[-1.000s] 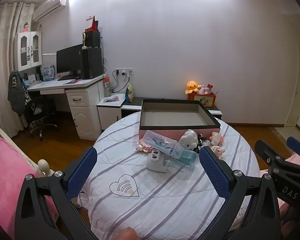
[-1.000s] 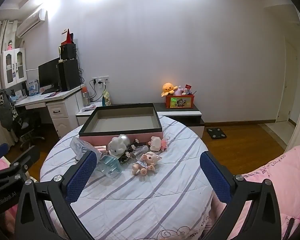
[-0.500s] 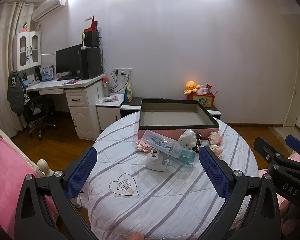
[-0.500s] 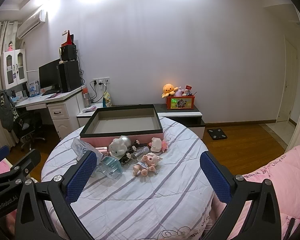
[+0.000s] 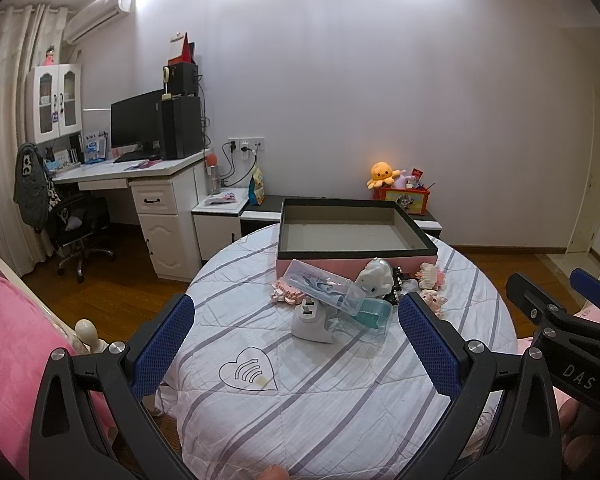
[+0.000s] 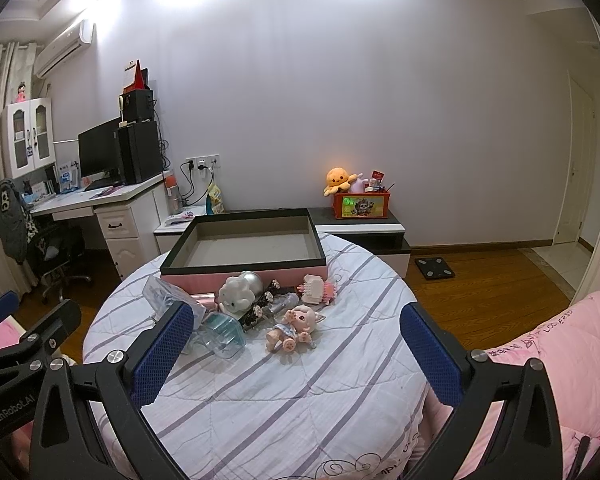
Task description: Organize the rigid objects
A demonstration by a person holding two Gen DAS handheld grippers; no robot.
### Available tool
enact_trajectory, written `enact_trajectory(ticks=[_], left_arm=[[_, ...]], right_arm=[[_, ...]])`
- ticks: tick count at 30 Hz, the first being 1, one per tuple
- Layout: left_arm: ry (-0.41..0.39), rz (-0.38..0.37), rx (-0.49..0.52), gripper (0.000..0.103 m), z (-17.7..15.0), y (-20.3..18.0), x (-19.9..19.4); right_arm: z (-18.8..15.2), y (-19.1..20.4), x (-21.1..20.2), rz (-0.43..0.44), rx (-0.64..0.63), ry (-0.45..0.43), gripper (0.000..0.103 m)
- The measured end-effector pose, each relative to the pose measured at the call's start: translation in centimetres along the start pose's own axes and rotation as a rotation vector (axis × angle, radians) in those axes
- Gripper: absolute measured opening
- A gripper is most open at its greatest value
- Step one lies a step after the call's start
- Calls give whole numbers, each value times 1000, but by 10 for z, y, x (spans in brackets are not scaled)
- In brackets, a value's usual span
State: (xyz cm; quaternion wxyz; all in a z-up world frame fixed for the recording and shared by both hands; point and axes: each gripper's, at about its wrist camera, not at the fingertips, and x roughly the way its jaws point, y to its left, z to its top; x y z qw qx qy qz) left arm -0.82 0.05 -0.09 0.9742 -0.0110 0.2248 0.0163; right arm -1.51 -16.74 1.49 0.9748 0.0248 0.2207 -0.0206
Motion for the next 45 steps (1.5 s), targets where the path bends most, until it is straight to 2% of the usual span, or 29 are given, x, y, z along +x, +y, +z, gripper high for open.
enact_trajectory(ticks=[45], left_arm=[[10,-27,-6,103,-3,0,3]], right_arm=[[-2,-1,0,3,0,10,103]])
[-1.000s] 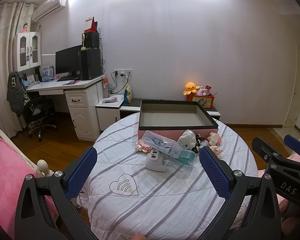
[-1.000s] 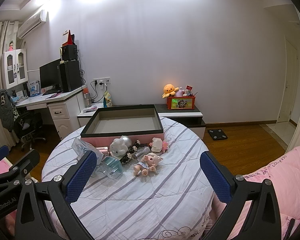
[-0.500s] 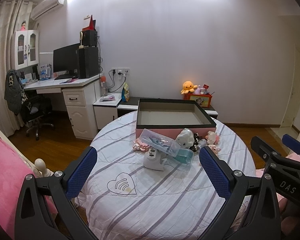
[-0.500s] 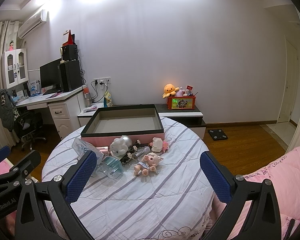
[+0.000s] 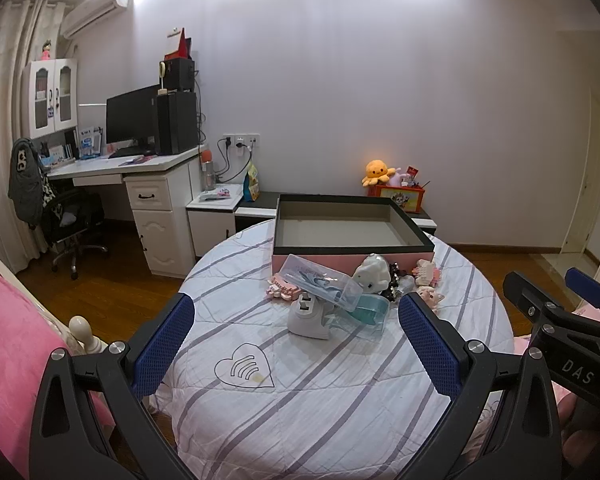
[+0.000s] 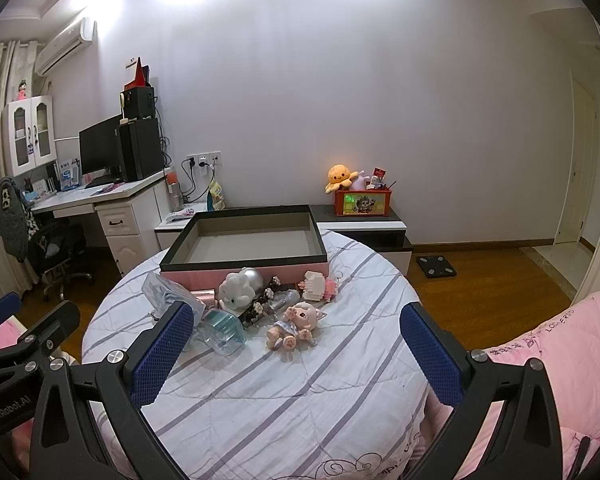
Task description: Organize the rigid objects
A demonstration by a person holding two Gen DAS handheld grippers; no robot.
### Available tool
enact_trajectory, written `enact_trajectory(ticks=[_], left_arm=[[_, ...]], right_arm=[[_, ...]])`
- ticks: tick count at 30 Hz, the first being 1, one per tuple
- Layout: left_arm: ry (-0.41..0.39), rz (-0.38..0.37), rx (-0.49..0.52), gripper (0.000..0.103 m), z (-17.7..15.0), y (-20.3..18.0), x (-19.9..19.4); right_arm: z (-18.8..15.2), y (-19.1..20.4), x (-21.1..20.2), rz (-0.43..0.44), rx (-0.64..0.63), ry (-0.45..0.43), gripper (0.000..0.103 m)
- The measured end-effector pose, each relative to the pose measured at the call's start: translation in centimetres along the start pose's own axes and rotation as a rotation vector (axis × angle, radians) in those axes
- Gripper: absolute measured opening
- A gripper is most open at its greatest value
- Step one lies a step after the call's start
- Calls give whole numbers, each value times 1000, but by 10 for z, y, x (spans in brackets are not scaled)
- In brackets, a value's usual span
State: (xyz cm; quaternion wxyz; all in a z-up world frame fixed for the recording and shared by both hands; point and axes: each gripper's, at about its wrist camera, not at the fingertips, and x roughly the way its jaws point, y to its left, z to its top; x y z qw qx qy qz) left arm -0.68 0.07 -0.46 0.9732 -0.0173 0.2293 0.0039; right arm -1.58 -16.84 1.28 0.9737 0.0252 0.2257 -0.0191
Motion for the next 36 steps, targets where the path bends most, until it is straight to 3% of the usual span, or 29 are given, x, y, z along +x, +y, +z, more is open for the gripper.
enact_trajectory(ticks=[19,36], left_arm=[[30,7,-15,103,-16,12,21],[208,18,-24,103,-47,14,132]], right_arm=[[-13,1,29,4,-17,60,103],[-45,-14,133,-25,-56,264,103]])
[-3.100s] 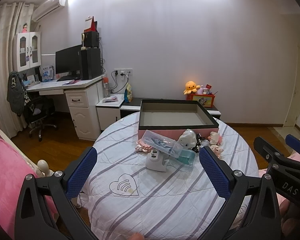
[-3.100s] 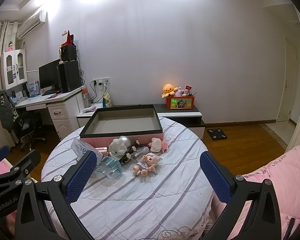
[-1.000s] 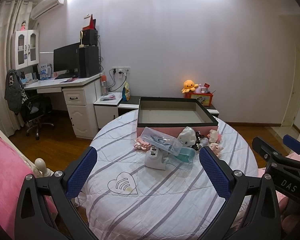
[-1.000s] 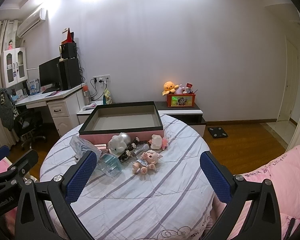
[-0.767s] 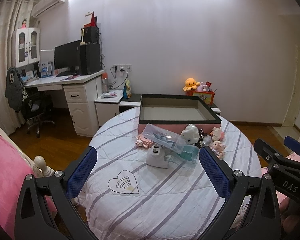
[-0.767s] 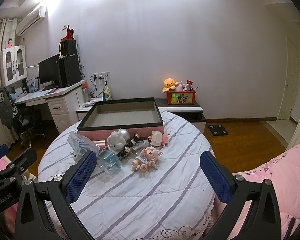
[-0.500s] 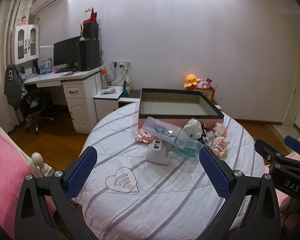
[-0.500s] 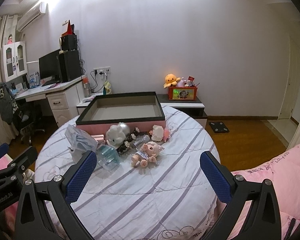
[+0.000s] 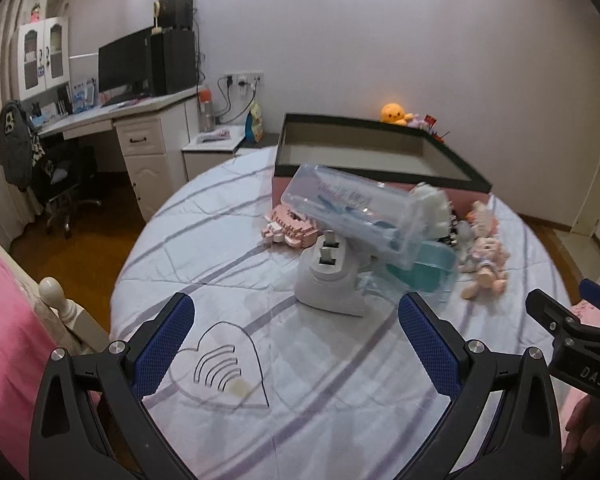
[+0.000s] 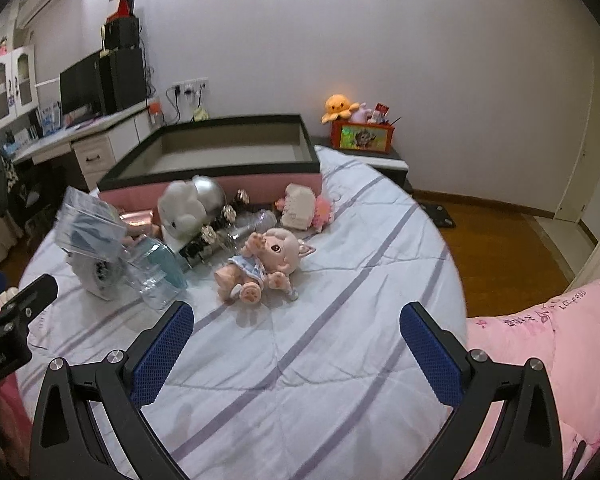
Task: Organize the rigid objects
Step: 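Grasp the white plug adapter with the left tool while the right tool grasps the pig doll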
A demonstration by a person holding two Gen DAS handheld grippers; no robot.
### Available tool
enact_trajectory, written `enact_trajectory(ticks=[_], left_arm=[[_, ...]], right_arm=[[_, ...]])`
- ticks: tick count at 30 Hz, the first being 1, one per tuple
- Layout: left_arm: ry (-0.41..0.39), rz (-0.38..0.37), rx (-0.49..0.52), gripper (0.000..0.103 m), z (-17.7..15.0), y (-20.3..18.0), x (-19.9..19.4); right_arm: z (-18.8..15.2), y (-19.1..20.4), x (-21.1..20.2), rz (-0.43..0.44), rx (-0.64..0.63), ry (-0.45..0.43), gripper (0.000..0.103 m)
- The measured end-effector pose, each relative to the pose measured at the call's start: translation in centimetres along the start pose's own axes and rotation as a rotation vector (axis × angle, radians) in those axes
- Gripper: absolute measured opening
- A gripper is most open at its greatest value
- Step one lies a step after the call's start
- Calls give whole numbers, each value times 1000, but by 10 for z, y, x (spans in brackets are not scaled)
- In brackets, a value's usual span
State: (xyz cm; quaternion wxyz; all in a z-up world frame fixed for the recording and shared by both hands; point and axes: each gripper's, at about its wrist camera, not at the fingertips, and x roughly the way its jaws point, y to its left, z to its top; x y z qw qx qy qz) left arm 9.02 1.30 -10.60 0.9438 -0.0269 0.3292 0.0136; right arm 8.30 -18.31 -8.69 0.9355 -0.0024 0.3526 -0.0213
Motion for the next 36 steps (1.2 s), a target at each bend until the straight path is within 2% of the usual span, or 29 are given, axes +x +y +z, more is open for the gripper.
enact_trajectory(ticks=[7,12,16,17,19,21,22,23,28,35,36], left_arm=[[63,13,14,103,5,4,38],[113,-4,33,103,13,0,60],[195,-31,49,103,18,-8,85],[202,-40,41,101,19,-7,87],[212,-70,17,88,20,-5,91],[207,-95,0,71,20,-2,90],[196,-118,-7,64,19,-1,87],[190,-143,-11,51,18,0,85],[165,-191,-22,50,9,6,67],[159,-209,-27,50,-6,16,38],[156,-210,-24,50,-9,17,33]], right_arm=[[7,3,37,10,-7,48,103],[14,4,59,34,-3,89,103],[17,9,75,58,-11,125,100],[18,9,78,73,-6,138,91],[18,8,80,117,0,145,82],[18,12,79,143,-15,139,68],[17,13,79,139,-21,138,68],[17,13,78,144,-21,137,67],[11,8,71,187,2,130,64],[0,1,49,228,23,116,64],[-1,0,45,230,24,113,58]])
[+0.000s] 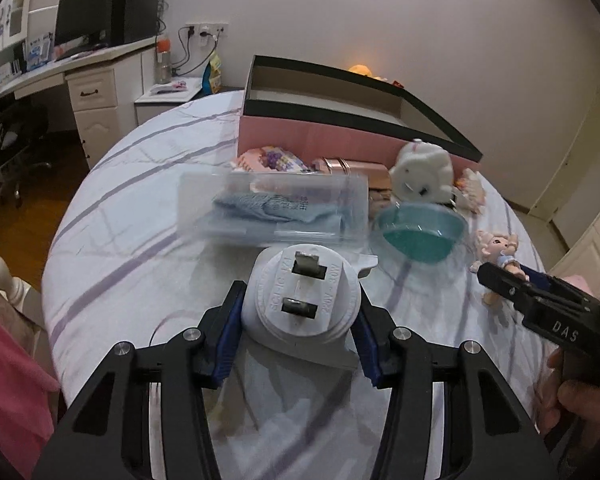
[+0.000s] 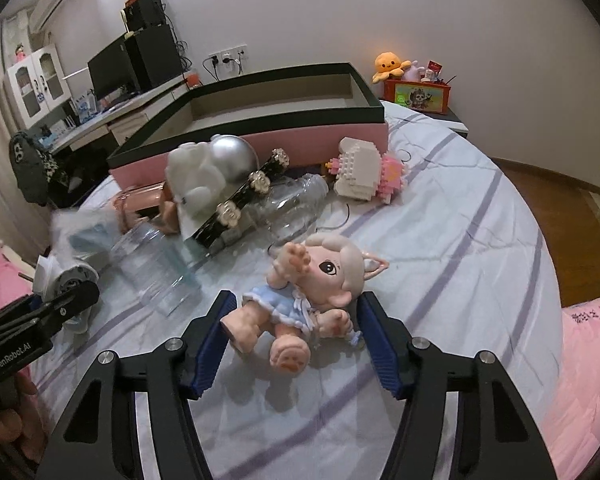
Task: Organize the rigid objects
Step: 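Grasp the white plug adapter with the left tool while the right tool grasps the pig doll, then carry the adapter and doll into the pink box while both tools open to release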
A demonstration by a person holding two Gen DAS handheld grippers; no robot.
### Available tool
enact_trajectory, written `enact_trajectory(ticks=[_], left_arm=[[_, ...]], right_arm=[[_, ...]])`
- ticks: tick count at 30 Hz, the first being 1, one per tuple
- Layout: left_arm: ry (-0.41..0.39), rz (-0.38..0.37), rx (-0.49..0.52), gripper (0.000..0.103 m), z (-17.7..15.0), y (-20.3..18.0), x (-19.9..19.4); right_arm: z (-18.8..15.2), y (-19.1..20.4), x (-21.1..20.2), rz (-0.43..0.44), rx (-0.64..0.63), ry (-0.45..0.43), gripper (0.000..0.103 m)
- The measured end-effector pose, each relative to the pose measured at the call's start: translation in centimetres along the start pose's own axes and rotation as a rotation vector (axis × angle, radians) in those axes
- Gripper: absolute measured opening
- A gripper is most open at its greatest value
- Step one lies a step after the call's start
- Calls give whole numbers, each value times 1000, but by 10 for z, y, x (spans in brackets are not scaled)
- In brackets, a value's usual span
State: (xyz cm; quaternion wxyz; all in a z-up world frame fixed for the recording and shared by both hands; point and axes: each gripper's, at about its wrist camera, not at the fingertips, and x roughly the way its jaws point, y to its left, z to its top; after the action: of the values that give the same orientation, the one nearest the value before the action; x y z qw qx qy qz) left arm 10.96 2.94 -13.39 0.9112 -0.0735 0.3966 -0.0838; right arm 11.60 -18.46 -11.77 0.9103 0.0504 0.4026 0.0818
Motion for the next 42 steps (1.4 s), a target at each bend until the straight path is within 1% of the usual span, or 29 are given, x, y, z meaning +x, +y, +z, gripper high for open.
enact_trajectory(ticks=[2,6,12,13,15,19,20,21,23,25,26,36,39,42], left_arm=[[-5,-5,5,50,-5,-1,-10],[-29,-4,23,50,-7,-5,-22],[-56,-2,39,50,-8,-10,-36],[-52,-2,40,50,-8,-11,-35],[-37,-7,31,50,-10,-11,-31],[-23,-13,37,50,-13,-14,-28],[-22,-15,38,50,-14,-14,-27],[-21,-15,38,50,-14,-15,-27],[-22,-19,38,50,-14,-15,-27],[-27,-20,43,50,-15,-16,-29],[-28,-19,45,50,-15,-16,-30],[-60,-23,52,50,-9,-18,-43],[-74,-23,56,50,-6,-18,-47],[-94,-25,60,50,5,-18,-52]], right_arm=[[-1,0,-8,11,3,-8,54],[-4,3,-12,13,-10,-10,54],[-9,-2,-7,19,20,15,54],[-10,-3,-6,13,35,20,57],[-9,-7,1,-15,64,35,73],[-4,-9,8,7,98,47,74],[-3,-8,9,9,88,50,74],[-2,-5,11,0,63,53,66],[-5,1,13,-37,17,52,57],[-7,2,8,-27,6,46,50],[-8,1,5,-10,11,42,48],[-15,3,-22,70,5,5,48],[-8,8,-33,88,-6,-17,48],[7,14,-43,112,-24,-47,48]])
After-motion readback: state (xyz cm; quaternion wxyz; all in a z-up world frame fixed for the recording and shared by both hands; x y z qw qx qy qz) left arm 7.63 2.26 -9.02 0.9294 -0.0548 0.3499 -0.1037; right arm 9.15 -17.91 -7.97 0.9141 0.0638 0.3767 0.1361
